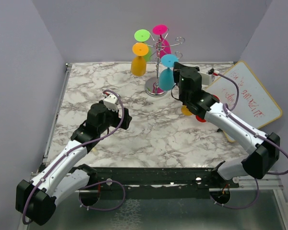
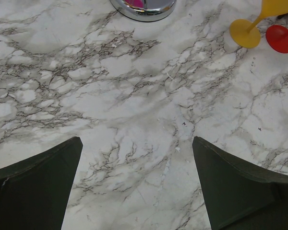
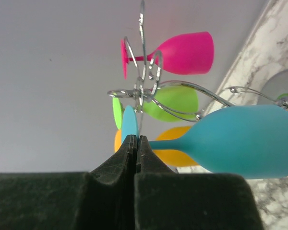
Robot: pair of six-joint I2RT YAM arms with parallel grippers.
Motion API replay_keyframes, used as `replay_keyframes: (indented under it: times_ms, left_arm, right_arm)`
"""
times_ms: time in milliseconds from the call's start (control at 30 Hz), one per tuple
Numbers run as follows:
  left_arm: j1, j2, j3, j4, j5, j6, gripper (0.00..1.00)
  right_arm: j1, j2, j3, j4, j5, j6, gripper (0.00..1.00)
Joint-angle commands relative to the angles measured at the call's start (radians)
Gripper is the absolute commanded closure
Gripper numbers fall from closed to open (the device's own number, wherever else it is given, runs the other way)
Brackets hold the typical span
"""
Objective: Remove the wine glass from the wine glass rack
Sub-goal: Pick up the wine glass from the wine rack, then place the wine glass at the center of the board.
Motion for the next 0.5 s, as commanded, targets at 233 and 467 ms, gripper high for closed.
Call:
replay_keyframes:
  times_ms: [233, 467]
  left_arm:
    - [0.006, -0.020, 0.030, -0.027, -0.020, -0.003, 0.01]
    - [0.010, -0.034, 0.029, -0.025, -0.035, -0.007, 0.01]
  right_arm:
    - [-0.001, -0.272, -0.240, 0.106, -0.326, -0.485, 0.99]
    - [-0.001, -0.437, -0.447, 0.197, -0.608, -0.677, 0.99]
